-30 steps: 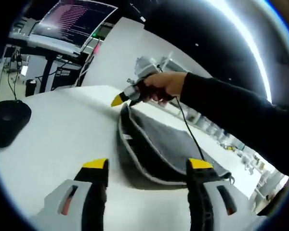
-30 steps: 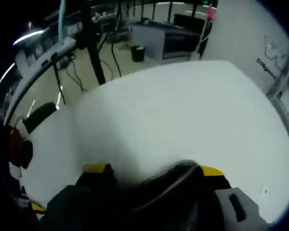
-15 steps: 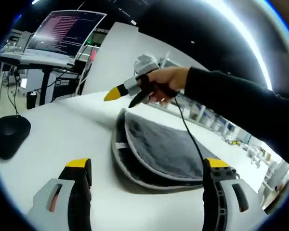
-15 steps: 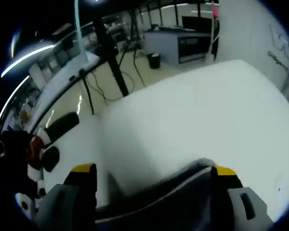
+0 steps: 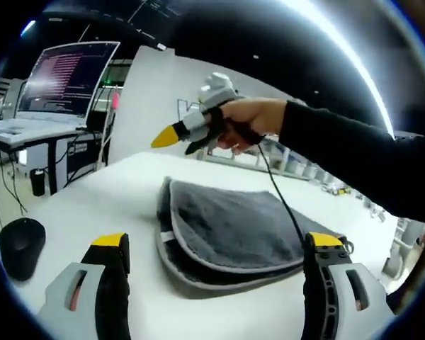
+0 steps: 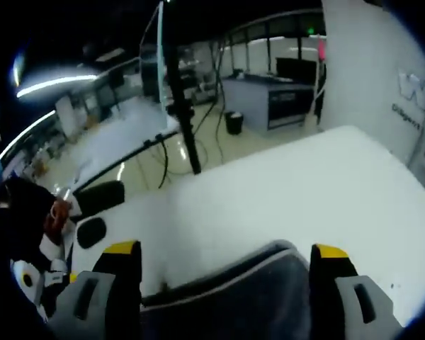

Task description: Open the folded towel by lifting each exposed corner and separating the folded layers until the towel lies flat within the target outline without major curled edges

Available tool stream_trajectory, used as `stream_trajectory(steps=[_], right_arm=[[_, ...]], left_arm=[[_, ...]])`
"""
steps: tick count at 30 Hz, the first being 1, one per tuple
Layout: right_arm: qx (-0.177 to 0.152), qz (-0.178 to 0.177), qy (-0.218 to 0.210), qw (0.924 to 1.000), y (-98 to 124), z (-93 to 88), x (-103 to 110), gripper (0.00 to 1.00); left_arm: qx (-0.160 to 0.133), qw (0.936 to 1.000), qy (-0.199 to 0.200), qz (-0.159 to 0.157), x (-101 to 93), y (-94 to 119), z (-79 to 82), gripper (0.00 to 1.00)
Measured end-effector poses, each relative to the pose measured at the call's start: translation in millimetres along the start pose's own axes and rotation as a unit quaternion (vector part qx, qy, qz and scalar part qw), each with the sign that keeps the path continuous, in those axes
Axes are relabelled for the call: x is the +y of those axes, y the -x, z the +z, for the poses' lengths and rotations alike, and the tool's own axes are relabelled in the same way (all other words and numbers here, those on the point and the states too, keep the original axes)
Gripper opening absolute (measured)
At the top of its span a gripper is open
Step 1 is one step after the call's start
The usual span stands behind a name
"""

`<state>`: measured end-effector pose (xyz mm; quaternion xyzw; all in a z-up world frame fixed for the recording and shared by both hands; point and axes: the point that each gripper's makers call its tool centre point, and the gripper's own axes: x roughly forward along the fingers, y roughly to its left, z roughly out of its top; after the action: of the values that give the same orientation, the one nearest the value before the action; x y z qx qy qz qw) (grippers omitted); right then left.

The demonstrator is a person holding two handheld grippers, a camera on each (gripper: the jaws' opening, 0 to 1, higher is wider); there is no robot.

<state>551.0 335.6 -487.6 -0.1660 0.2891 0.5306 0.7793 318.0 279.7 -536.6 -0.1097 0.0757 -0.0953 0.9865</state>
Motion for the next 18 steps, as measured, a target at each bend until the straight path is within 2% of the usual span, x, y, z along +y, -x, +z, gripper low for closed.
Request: stream_trajectory(steps=[3, 5, 8, 10, 11, 14, 16, 18], right_arm=[[-0.056, -0.015, 0.001, 0.9983, 33, 2.8, 5, 1.00], [-0.080, -0.017, 0.002, 0.9966, 53, 2.2, 8, 1.00], [-0.153, -0.046, -0.007, 0.9871, 93, 7.3, 5, 1.00], [-0.185, -0.056, -0.020, 0.9809, 120, 1.2, 4, 1.00], [-0.203, -0.062, -0.022, 0.9771, 136, -4.7, 5, 1.00], [-0.219, -0.081, -0.016, 0.9722, 169, -25.9, 7, 1.00], [-0.240, -0.110, -0.012, 0.9646, 191, -38.0, 3, 1.00], [-0.245, -0.144, -0.006, 0.9589, 213, -56.1, -3, 1.00]], left_arm=[[-0.008, 0.9999, 0.007, -0.001, -0.1, 0, 4.0, 1.00], [-0.009, 0.9999, 0.006, 0.001, -0.1, 0, 5.5, 1.00], [-0.009, 1.0000, 0.002, -0.001, -2.4, -1, 8.0, 1.00], [-0.006, 0.9999, 0.002, -0.008, -7.2, 0, 9.6, 1.00], [-0.006, 0.9999, 0.000, -0.011, -10.7, 1, 11.7, 1.00], [-0.005, 0.9998, -0.012, -0.017, -19.5, 3, 16.2, 1.00], [-0.008, 0.9995, -0.017, -0.025, -25.3, 3, 19.5, 1.00], [-0.010, 0.9990, -0.021, -0.039, -34.0, 4, 22.6, 1.00]])
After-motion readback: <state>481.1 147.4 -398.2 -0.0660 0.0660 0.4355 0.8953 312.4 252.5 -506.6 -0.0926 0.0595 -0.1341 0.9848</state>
